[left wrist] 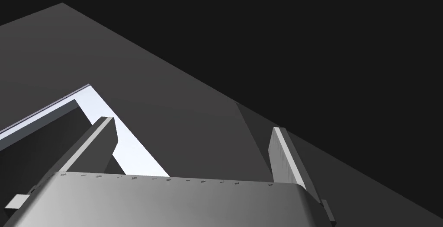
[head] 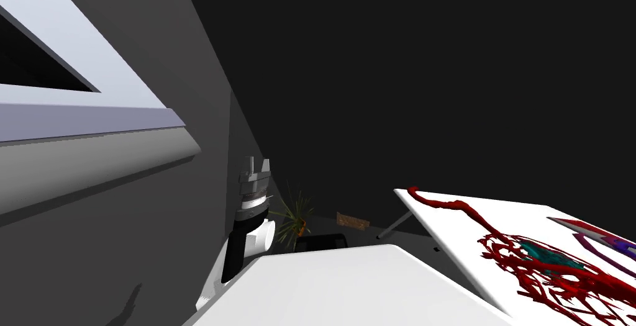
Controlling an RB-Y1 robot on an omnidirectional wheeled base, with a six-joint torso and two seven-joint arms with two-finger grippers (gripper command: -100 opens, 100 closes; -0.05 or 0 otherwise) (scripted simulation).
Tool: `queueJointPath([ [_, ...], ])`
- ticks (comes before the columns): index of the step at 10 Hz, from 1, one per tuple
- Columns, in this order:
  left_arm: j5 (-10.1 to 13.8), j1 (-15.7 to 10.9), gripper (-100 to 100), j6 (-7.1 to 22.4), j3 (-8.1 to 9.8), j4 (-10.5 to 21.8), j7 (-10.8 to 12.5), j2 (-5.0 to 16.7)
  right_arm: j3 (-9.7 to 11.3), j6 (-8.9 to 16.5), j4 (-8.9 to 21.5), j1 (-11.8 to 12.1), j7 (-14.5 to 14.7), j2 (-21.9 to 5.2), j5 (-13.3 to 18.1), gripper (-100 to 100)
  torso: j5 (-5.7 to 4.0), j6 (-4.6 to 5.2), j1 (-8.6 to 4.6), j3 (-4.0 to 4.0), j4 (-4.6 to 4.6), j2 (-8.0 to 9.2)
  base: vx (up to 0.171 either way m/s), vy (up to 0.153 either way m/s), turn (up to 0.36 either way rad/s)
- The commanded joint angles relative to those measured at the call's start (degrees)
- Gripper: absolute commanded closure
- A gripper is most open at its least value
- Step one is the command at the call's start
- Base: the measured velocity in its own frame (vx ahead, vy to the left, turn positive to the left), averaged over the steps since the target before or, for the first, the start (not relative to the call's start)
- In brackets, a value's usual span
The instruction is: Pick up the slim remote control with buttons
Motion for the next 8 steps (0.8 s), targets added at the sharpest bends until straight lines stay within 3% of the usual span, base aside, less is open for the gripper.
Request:
queueJointPath([
  [1, 0.00, 0.00, 0, 0.00, 0.00, 0.00, 0.00, 0.00, -0.52, -0.27, 1.87, 2.75, 2.67, -2.18, 2.42, -100, 0.00, 0.00, 0.00, 0.00, 0.00, 0.00, 0.077, -0.242, 0.151],
  [2, 0.00, 0.00, 0, 0.00, 0.00, 0.00, 0.00, 0.01, -0.52, -0.27, 1.87, 2.75, 2.67, -2.18, 2.42, -100, -0.04, 0.00, -0.18, -0.03, -0.02, -0.06, 0.051, -0.172, 0.077],
  [5, 0.00, 0.00, 0, 0.00, 0.00, 0.00, 0.00, 0.00, -0.28, -0.60, 5.17, 6.19, 6.87, -6.37, 6.57, -100, -0.02, 0.00, -0.03, 0.01, 0.01, 0.03, 0.045, -0.184, 0.121],
  [8, 0.00, 0.00, 0, 0.00, 0.00, 0.00, 0.00, 0.00, 0.32, -0.87, 6.84, 7.27, 9.12, -8.54, 8.62, -100, 0.03, 0.03, 0.19, 0.08, 0.04, 0.14, 0.012, -0.147, 0.068],
])
